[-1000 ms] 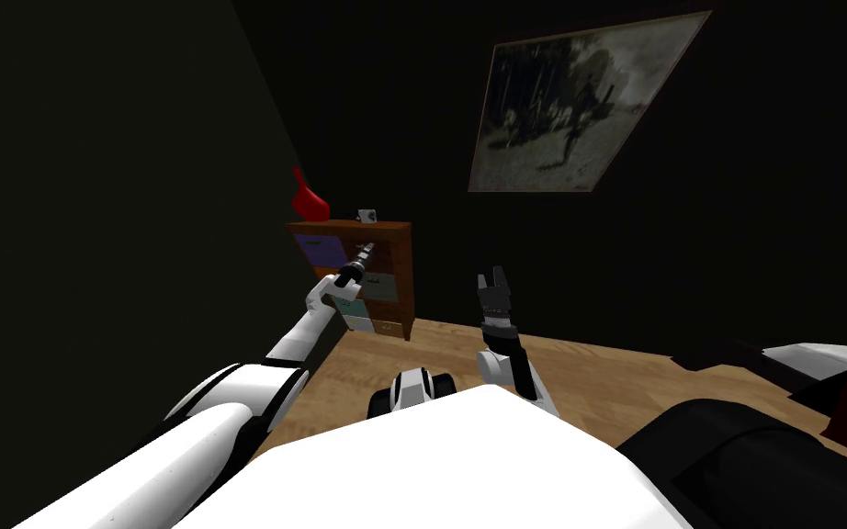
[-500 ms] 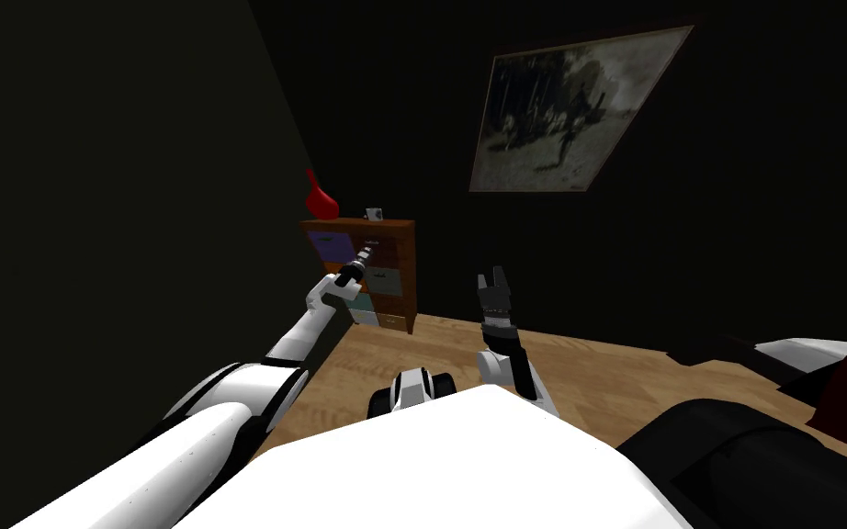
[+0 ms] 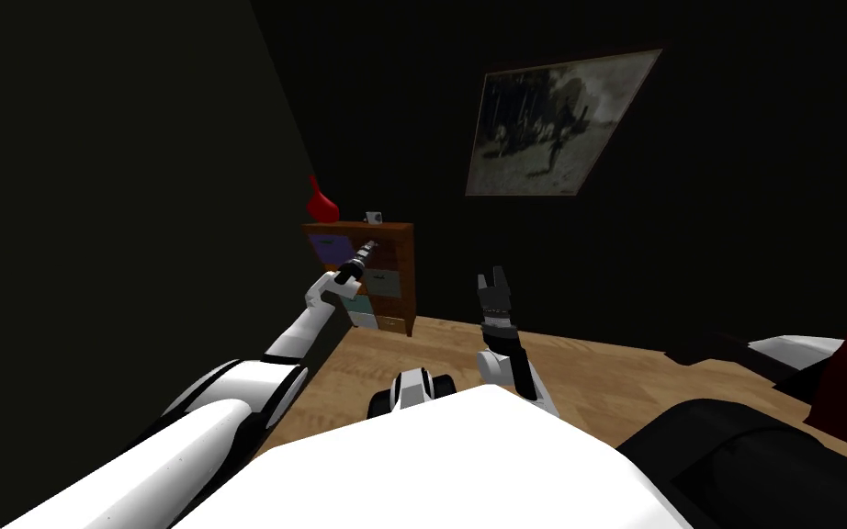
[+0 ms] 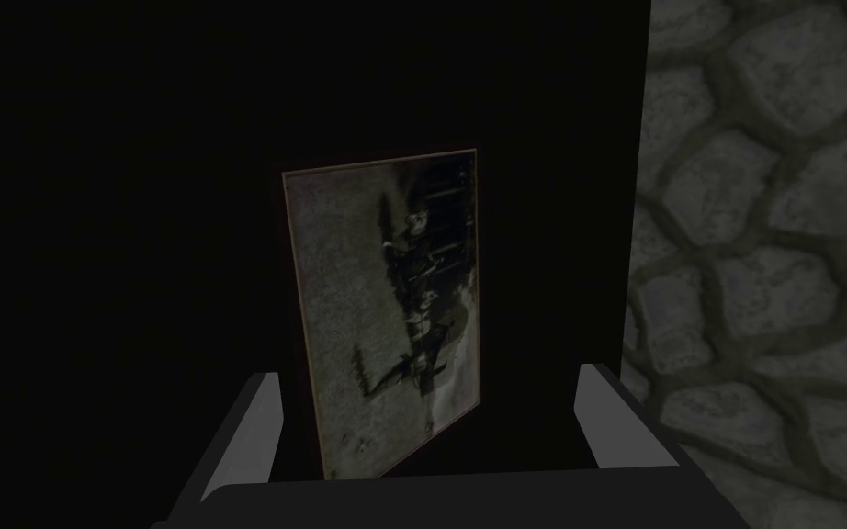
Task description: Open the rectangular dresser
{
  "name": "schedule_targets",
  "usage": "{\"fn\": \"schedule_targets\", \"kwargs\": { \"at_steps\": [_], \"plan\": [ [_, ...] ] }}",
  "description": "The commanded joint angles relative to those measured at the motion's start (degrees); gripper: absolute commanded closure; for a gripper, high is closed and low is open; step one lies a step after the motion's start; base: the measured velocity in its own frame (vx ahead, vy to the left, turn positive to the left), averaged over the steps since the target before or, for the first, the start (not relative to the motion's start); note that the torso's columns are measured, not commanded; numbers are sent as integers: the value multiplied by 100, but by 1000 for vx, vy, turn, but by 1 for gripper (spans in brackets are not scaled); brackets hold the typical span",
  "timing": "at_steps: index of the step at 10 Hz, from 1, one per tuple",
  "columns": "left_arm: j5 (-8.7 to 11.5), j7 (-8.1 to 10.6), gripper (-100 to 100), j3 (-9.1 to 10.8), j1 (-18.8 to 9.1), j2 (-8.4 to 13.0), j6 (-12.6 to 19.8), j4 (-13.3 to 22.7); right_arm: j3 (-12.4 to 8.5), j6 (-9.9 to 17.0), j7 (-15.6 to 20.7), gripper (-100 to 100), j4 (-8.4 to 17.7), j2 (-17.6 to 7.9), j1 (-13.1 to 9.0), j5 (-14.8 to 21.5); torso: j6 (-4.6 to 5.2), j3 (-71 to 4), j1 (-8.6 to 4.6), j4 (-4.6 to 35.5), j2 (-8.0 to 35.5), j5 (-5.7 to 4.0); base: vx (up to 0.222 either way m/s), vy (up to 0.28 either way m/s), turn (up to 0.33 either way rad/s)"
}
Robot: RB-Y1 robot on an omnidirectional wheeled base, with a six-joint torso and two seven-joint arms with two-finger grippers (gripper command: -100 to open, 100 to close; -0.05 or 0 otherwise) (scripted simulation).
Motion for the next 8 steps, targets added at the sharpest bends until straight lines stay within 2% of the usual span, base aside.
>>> {"fn": "schedule_targets", "kwargs": {
  "at_steps": [1, 2, 3, 7, 8],
  "plan": [
    [14, 5, -100, -3, -113, 48, 180, 3, 0, 0, 0, 0, 0, 0, 0, 0, -1, 24, 13, 11, 38, 4, 169, -31, -43],
    [17, 5, -100, -7, -72, 47, 140, -29, 0, 0, 0, 0, 0, 0, -1, 0, -1, 41, 12, 20, 63, 4, 82, -17, -6],
    [-106, -22, -100, 180, -152, 14, 152, 137, 0, 0, 0, 0, 0, 0, -2, 0, -2, 59, 15, 28, 93, 4, 5, 21, -222],
    [-354, -80, -100, 554, -302, -59, 138, 475, 0, 1, 0, 0, 1, -1, -4, 0, -2, 33, 10, 17, 52, 3, -43, 55, -188],
    [-479, -109, -100, 740, -377, -96, 132, 644, 0, 1, 0, 0, 1, -1, -4, 0, 1, 27, 4, 13, 42, 1, -46, 57, -246]
  ]
}}
